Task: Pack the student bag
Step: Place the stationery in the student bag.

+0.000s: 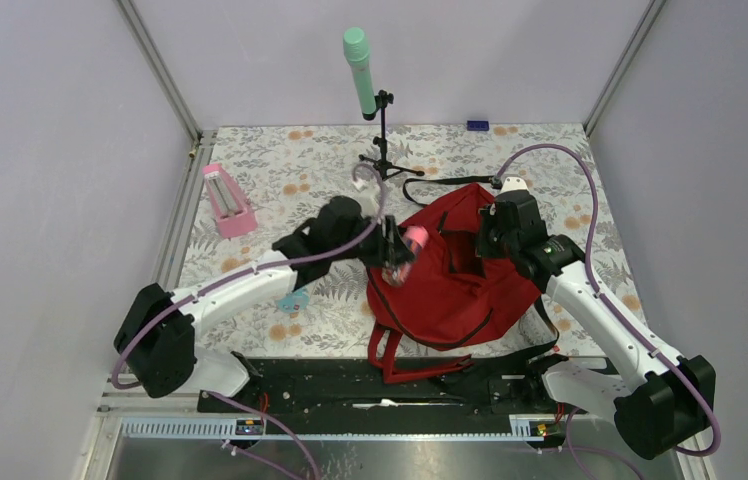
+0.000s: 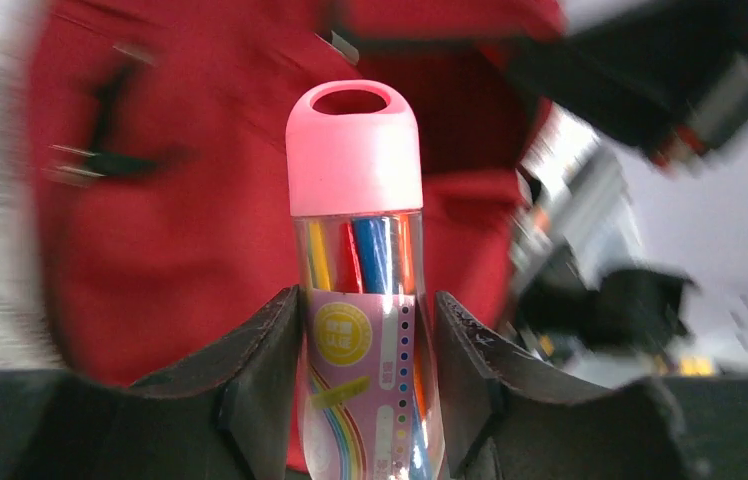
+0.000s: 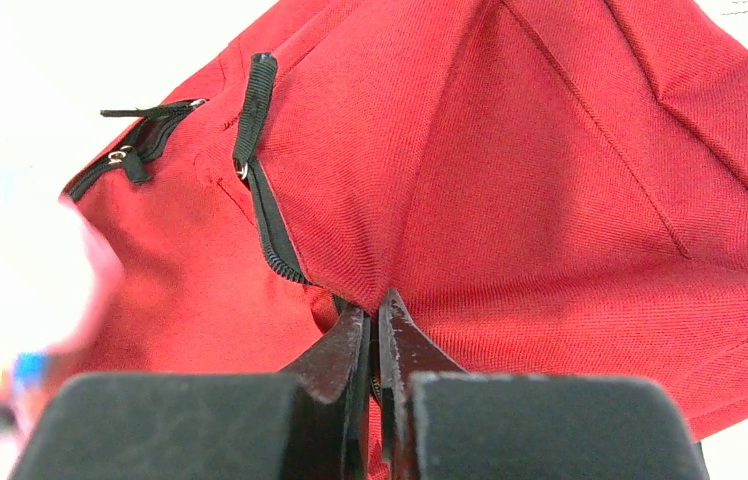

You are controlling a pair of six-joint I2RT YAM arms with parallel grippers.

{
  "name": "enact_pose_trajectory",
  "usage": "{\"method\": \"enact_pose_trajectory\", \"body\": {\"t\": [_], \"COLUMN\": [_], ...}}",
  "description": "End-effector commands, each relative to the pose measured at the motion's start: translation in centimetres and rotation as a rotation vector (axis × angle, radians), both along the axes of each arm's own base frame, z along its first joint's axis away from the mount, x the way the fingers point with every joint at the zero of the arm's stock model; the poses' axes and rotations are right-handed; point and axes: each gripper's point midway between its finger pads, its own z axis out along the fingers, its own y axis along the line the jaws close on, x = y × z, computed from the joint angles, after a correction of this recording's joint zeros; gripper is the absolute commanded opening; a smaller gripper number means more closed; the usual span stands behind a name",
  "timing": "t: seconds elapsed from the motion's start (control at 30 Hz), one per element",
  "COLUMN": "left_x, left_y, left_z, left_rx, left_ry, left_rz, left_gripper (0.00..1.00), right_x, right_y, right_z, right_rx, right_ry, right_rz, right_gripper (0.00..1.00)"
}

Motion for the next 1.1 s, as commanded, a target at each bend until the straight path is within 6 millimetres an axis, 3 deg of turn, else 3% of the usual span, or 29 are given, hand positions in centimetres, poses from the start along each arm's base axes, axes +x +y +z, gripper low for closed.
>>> {"method": "enact_pose_trajectory", "body": {"t": [0.0,0.07,0.17,0.27,0.37,0.53,0.73,0.9,1.07], "left_x": [-8.5,-9.6,-9.7,-8.4,-5.8,-2.1,0.8,3.6,5.0], "left_y": [-6.1,-8.4,-10.9,-12.5,-13.6,-14.0,-13.7,-13.5,-15.3], "left_z": [2.0,2.8,3.3,1.7,0.0,-0.3,1.1,-0.2,-0.3], "left_rx": [-0.176,-0.253,-0.349,-0.355,-0.343,-0.383,-0.405,-0.456,-0.510], "left_ry": [0.167,0.181,0.224,0.259,0.242,0.163,0.051,0.034,0.002], "left_rz": [-0.307,-0.351,-0.366,-0.341,-0.234,-0.069,0.051,0.210,0.232], "left_gripper": [0.20,0.19,0.19,0.16,0.14,0.13,0.16,0.21,0.23], "right_x": [0.9,0.8,0.7,0.4,0.1,-0.6,-1.0,-0.9,-0.7], "right_y": [1.2,1.4,1.7,1.8,1.7,1.7,1.6,1.9,1.8], "right_z": [2.5,2.5,2.3,2.3,2.4,2.3,2.0,1.8,1.0], "right_rx": [0.082,0.093,0.108,0.119,0.128,0.147,0.145,0.157,0.137], "right_ry": [-0.064,-0.058,-0.047,-0.045,-0.052,-0.050,-0.046,-0.054,-0.048], "right_rz": [0.011,0.011,0.015,0.023,0.021,0.027,0.032,0.037,0.043], "right_gripper": [0.00,0.00,0.00,0.00,0.00,0.00,0.00,0.00,0.00]}}
